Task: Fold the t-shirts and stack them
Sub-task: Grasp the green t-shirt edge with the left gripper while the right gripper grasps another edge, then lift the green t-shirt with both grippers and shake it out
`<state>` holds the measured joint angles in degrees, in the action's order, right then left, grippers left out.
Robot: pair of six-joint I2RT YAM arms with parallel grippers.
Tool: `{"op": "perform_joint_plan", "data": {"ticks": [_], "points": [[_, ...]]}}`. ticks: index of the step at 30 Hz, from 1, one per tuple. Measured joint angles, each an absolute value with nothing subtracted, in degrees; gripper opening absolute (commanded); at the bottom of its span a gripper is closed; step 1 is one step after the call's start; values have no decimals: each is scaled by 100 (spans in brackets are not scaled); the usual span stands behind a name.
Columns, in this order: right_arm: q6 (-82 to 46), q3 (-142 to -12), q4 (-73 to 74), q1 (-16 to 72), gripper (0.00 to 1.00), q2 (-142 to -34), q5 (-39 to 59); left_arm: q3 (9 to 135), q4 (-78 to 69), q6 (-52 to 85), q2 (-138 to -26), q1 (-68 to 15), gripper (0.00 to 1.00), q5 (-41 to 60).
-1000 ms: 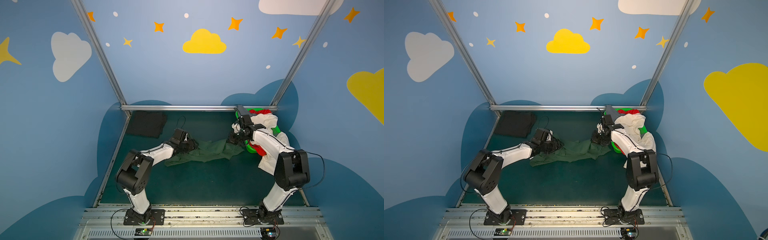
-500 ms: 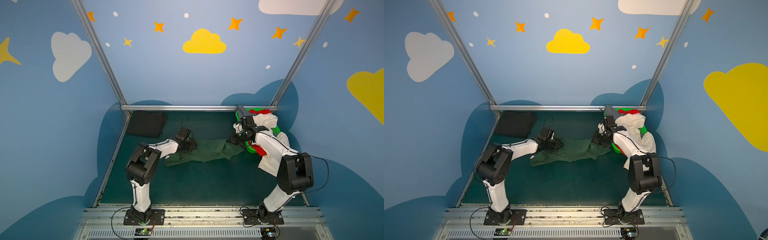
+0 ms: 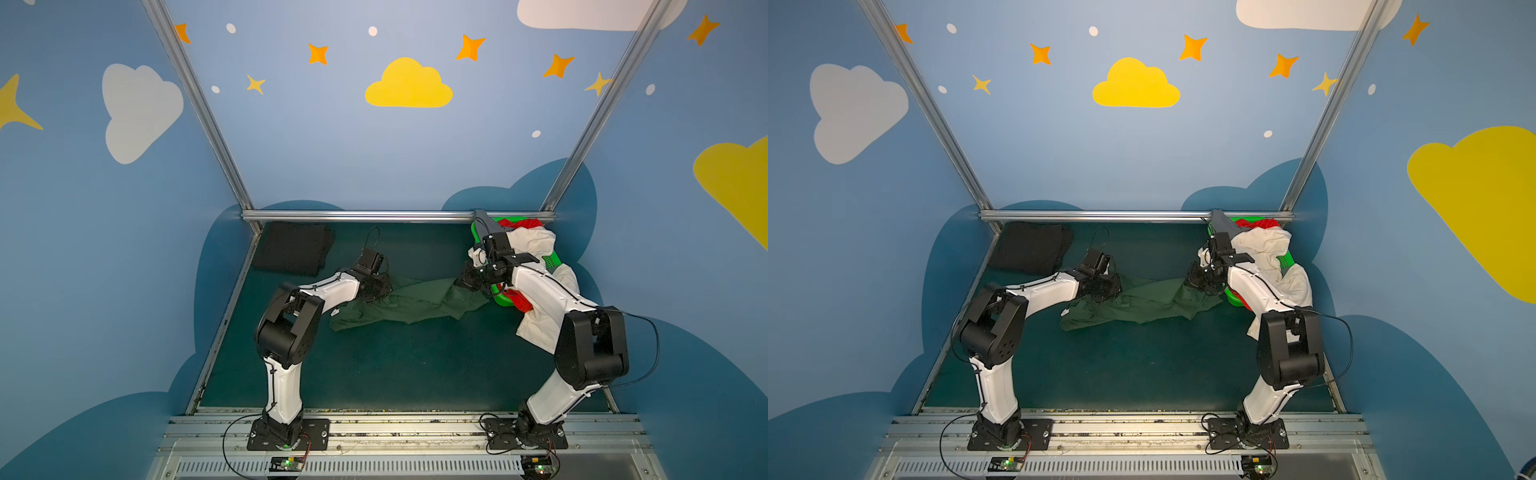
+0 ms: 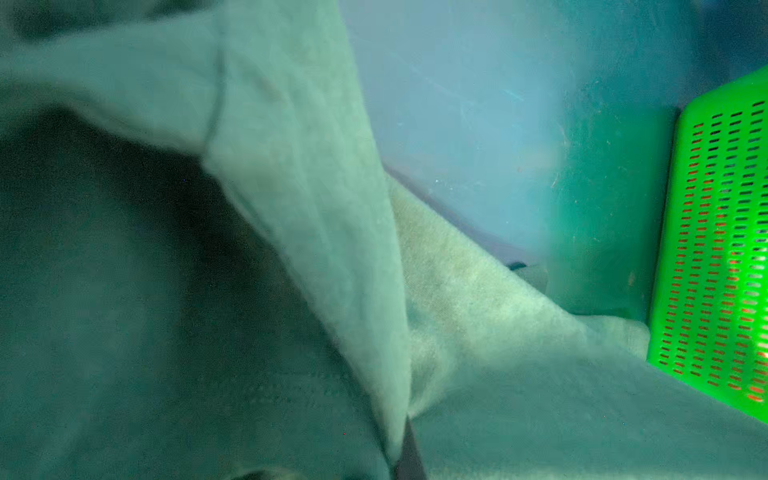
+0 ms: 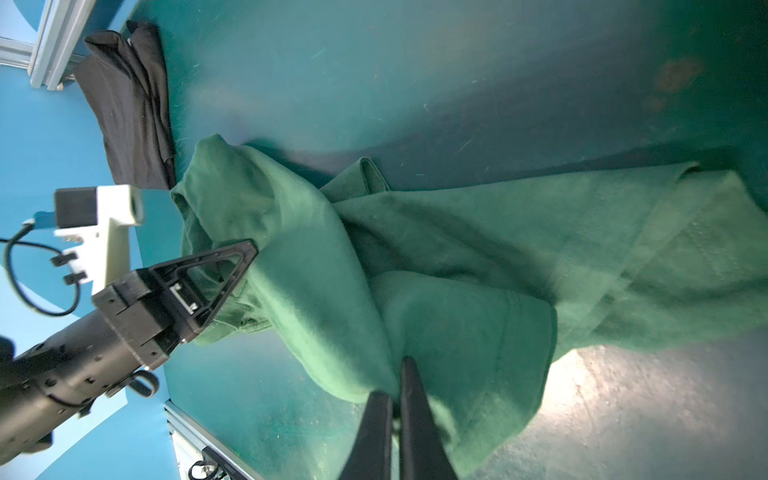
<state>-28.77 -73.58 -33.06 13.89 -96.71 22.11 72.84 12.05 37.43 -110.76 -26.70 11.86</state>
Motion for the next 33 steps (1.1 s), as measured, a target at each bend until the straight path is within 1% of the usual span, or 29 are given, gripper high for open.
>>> {"op": "perform_joint_plan", "data": {"ticks": [9,18,20,23,25,29,33], "points": [[-2923,-7354,-3310,1398,0,-9504,2169,6895,1455,3494,-9684,-2663,4,1094],[-2910,-7389,-3433,1594,0,-9118,1992,6818,1900,3186,-8628,-2665,4,991],[-2910,-7548,-3511,1636,0,-9126,1962,6814,1903,3100,-8357,-2641,4,821],[-2912,-8226,-3642,1645,0,-9349,1957,6965,1872,2945,-8226,-2453,4,729],[-2908,-8794,-3647,1653,0,-9603,1959,7376,1955,2838,-8418,-2244,4,735],[-2818,-10243,-3691,1662,0,-10335,1909,8818,2025,2547,-9306,-1793,4,937],[-2703,-12213,-4178,1662,0,-11279,1855,10967,2742,2281,-10512,-1468,4,1280]]}}
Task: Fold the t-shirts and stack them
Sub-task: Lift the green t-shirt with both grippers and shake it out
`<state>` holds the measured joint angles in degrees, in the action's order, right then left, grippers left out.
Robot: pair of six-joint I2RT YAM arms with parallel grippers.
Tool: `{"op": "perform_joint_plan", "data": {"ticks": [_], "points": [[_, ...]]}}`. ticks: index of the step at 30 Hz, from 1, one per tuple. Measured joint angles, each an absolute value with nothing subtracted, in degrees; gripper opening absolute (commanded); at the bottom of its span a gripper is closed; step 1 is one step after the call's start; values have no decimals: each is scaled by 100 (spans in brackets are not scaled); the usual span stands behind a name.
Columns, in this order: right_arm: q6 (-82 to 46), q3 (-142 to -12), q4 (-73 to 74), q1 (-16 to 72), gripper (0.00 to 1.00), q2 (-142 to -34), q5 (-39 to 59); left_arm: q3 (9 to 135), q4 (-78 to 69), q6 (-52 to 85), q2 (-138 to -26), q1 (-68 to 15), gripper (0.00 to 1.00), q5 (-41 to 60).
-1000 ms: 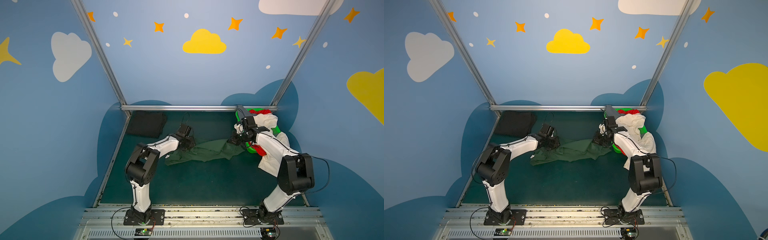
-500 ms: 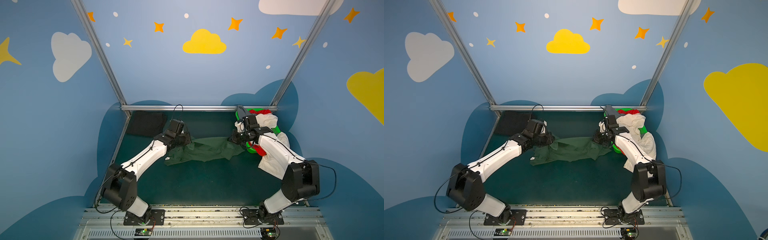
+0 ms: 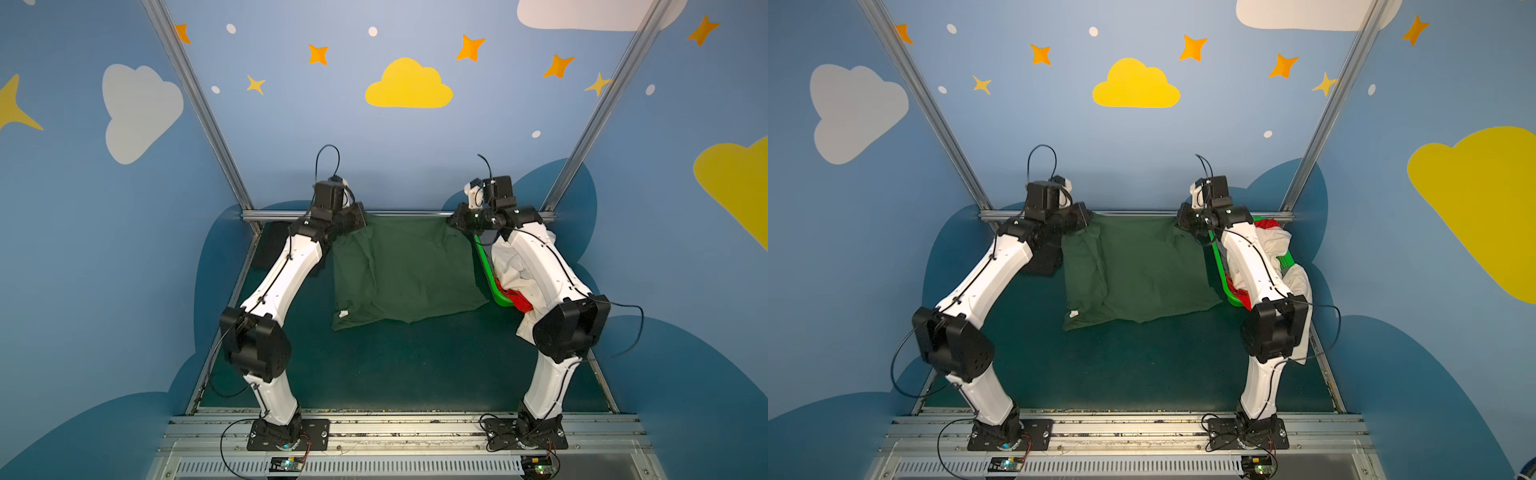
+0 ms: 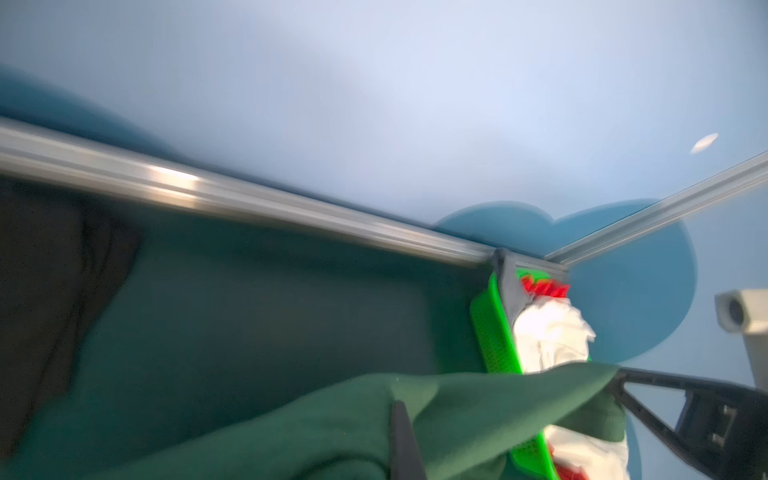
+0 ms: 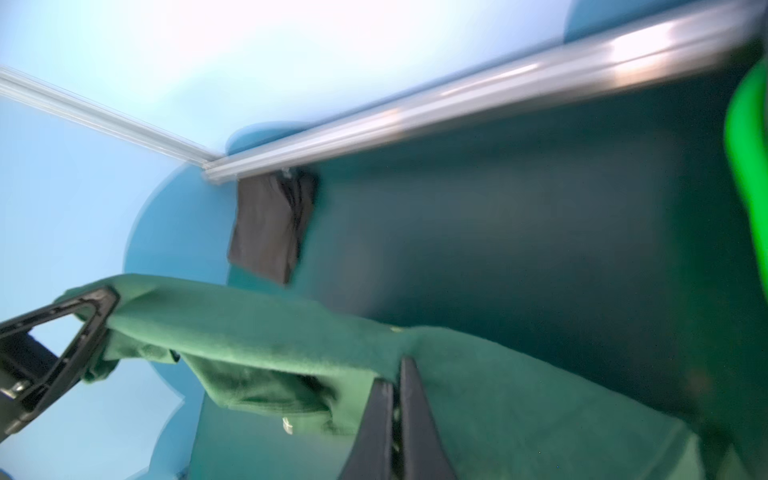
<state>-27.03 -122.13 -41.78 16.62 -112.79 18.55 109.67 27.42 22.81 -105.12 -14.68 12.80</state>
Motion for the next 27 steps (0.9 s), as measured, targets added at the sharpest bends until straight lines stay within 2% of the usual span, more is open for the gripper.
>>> {"op": "perform_joint_plan", "data": {"ticks": [3,6,8,12,15,17,22,27], "points": [[-2558,-13249,-4554,1706,0,-11574,1815,11994,3264,2049,-10833,-1404,4,1396],[-2397,-13133,-4731,1822,0,-11139,1640,11948,3548,1817,-10357,-1527,4,1369],[-2342,-12529,-4751,1949,0,-10525,1485,11408,3548,1712,-9708,-1691,4,1310],[-2327,-10676,-4462,2388,0,-8711,1026,9430,3146,1608,-7690,-2220,4,941],[-2307,-9909,-4464,2952,0,-7557,637,8490,2954,1680,-6267,-2416,4,838],[-2272,-9830,-4469,3297,0,-7111,460,8294,2936,1721,-5640,-2477,4,801],[-2268,-10315,-4613,3763,0,-6584,-49,8962,3006,1758,-5028,-2567,4,926],[-2200,-10724,-4746,3889,0,-6665,-635,10119,3131,1573,-5638,-2563,4,1000]]}}
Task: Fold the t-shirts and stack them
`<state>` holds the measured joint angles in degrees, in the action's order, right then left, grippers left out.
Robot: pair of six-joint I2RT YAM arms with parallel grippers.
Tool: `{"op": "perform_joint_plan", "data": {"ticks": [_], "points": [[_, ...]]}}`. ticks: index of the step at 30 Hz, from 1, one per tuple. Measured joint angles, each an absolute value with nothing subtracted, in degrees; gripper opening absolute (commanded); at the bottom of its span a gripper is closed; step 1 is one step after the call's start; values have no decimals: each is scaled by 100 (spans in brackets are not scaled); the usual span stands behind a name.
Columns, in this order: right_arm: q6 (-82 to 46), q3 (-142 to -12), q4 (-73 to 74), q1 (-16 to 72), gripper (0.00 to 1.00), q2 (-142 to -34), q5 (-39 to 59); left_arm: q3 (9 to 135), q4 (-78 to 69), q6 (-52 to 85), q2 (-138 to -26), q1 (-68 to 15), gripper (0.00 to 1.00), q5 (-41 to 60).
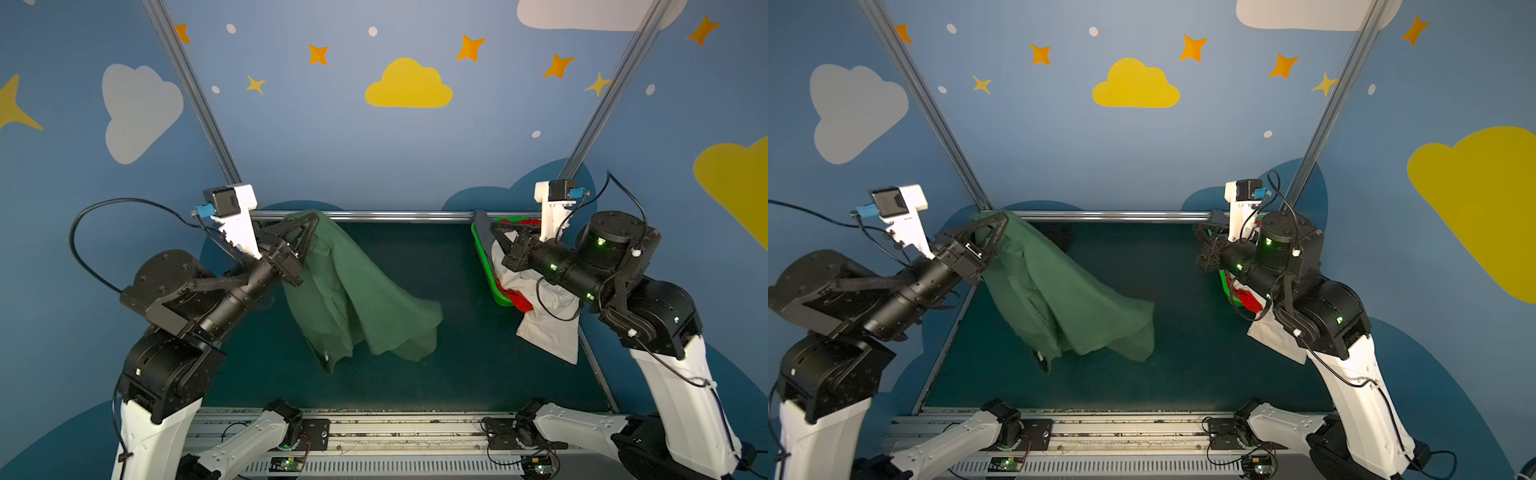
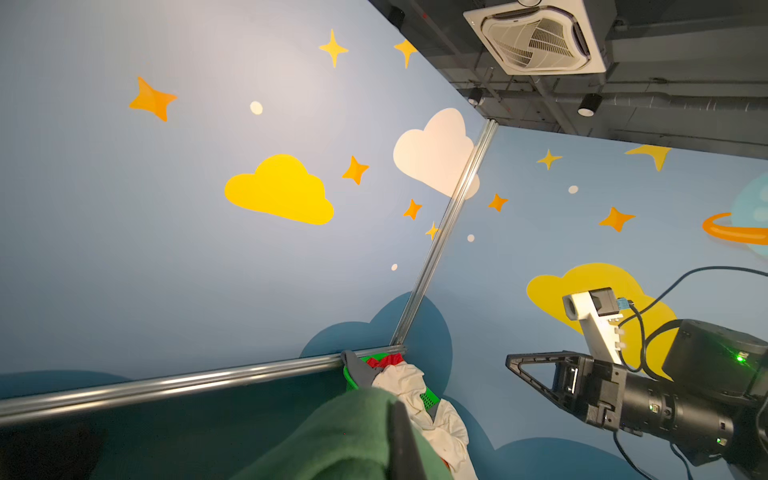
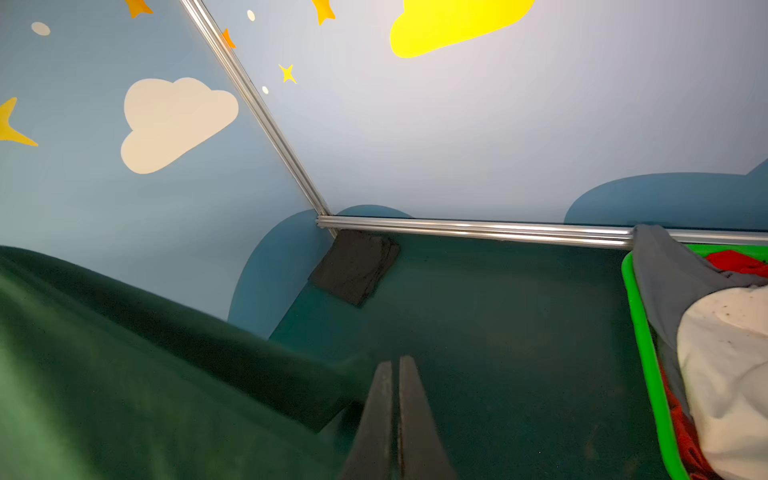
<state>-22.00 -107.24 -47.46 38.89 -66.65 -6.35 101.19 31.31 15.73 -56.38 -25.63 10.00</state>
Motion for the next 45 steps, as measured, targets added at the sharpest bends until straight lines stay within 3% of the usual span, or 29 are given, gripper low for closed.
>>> {"op": "perform_joint_plan", "data": {"ticks": [5,6,7,8,10,14,18,29,36,45], "points": [[-2040,-10639,-4735,3872,0,-7046,-878,10328,3210,1431,-6683,-2451,4,1044],[-2010,-10499,-4665,3872,4,-7133,-858,10318,3242,1413,-6860,-2436,4,1052],[-1979,-10278,-4556,3870,26,-7188,-799,10256,3253,1409,-7091,-2425,4,1066],[-1966,-9944,-4403,3868,35,-7210,-731,10151,3256,1404,-7288,-2412,4,1076],[-1911,-9137,-4152,3841,39,-7218,-506,9891,3306,1396,-7588,-2392,4,1092],[-1898,-8141,-3924,3780,66,-7352,-104,9682,3382,1415,-7859,-2370,4,1153],[-1962,-7572,-3605,3638,79,-7400,183,9885,3192,1466,-8184,-2366,4,1396],[-2161,-6709,-2646,3194,81,-7688,908,10689,3004,1590,-9778,-2379,4,2137],[-2158,-6858,-2237,3258,80,-8468,1291,10956,3168,1656,-9850,-2418,4,2233],[-2191,-6759,-1533,3992,81,-8781,1424,11393,3459,1653,-9898,-2456,4,2174]]}}
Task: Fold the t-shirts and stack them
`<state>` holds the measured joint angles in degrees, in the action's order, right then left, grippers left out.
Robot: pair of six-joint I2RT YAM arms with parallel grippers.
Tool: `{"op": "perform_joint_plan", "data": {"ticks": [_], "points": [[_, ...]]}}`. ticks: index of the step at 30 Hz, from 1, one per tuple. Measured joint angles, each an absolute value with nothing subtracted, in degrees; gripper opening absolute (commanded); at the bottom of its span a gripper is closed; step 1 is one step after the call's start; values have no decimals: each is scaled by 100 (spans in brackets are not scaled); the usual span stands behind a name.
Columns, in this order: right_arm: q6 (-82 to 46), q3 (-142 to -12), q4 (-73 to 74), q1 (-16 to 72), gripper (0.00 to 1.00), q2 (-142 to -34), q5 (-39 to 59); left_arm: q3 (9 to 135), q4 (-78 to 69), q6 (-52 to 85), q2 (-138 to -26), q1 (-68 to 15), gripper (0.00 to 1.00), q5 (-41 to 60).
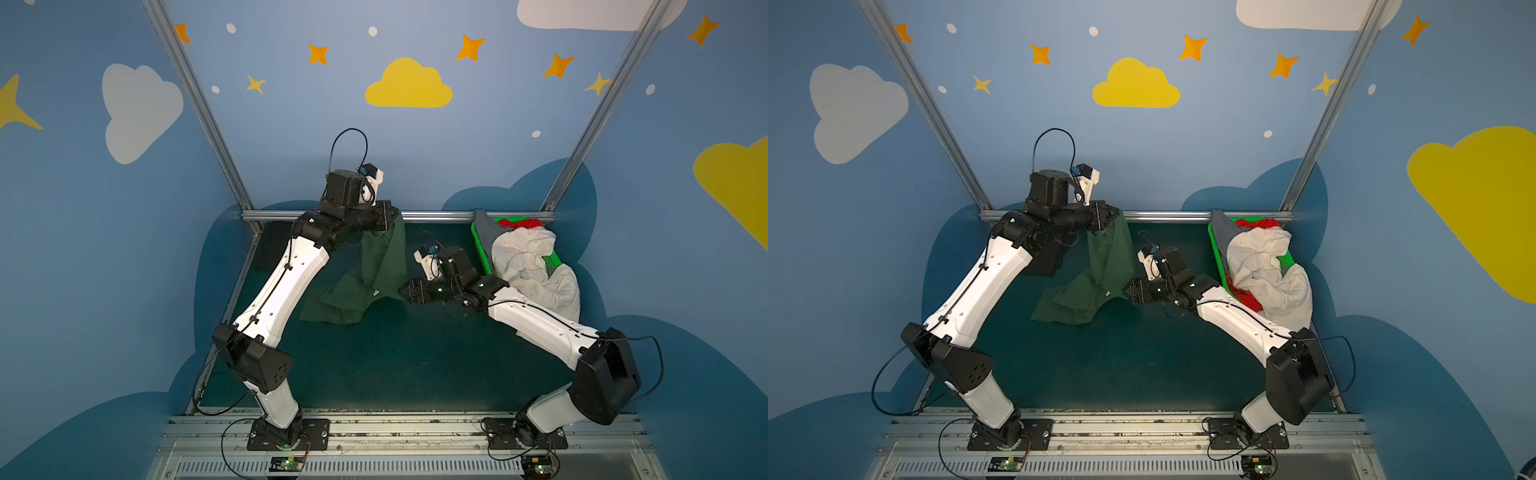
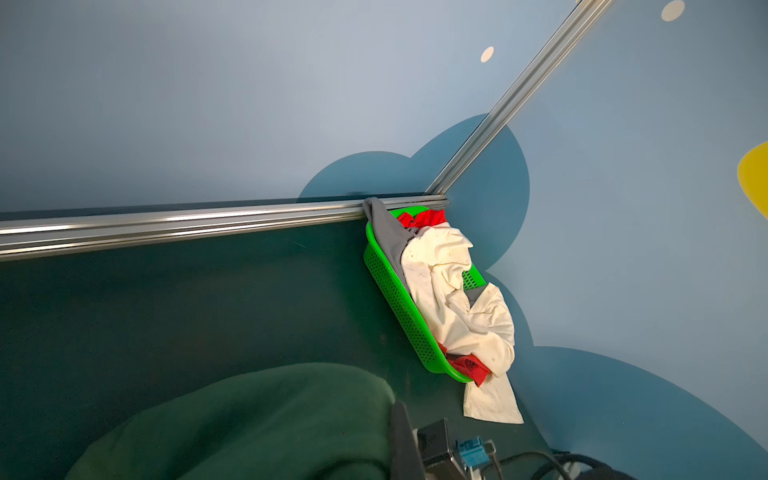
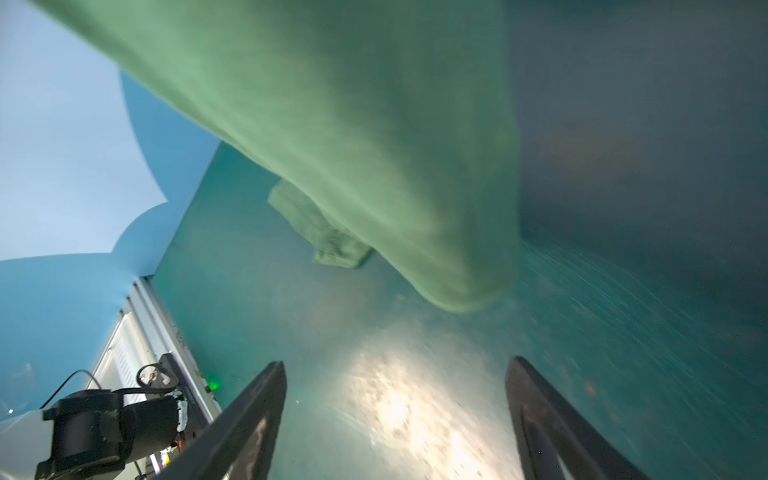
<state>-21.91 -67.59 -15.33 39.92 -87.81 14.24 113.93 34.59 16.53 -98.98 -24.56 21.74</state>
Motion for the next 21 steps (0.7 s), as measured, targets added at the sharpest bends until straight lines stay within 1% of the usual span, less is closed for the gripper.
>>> {"op": "perform_joint_plan", "data": {"ticks": [3,5,7,9,12,14,16,19,21], "points": [[-2147,-6897,-1404,4086,79,-9120,1304,11454,3527,1653,-9935,-2473,4,2152],[-2056,-7116,-1385,4147,73,-9502,1190,11454,3590,1653,-9935,-2495,4,2145],[-1979,-7293,-1378,4189,59,-9797,1098,11454,3621,1653,-9935,-2521,4,2145],[-1922,-7397,-1337,4230,42,-9979,1011,11448,3638,1651,-9933,-2530,4,2141],[-1831,-7408,-1234,4259,21,-9996,897,11397,3629,1629,-9920,-2552,4,2069],[-1846,-7402,-1131,4265,9,-9974,843,11343,3651,1603,-9900,-2554,4,1977],[-1833,-7341,-982,4265,0,-9911,729,11325,3673,1564,-9894,-2554,4,1909],[-1874,-7153,-864,4263,0,-9703,471,11212,3664,1535,-9819,-2552,4,1870],[-1925,-7120,-867,4257,6,-9609,331,11102,3656,1535,-9725,-2552,4,1855]]}}
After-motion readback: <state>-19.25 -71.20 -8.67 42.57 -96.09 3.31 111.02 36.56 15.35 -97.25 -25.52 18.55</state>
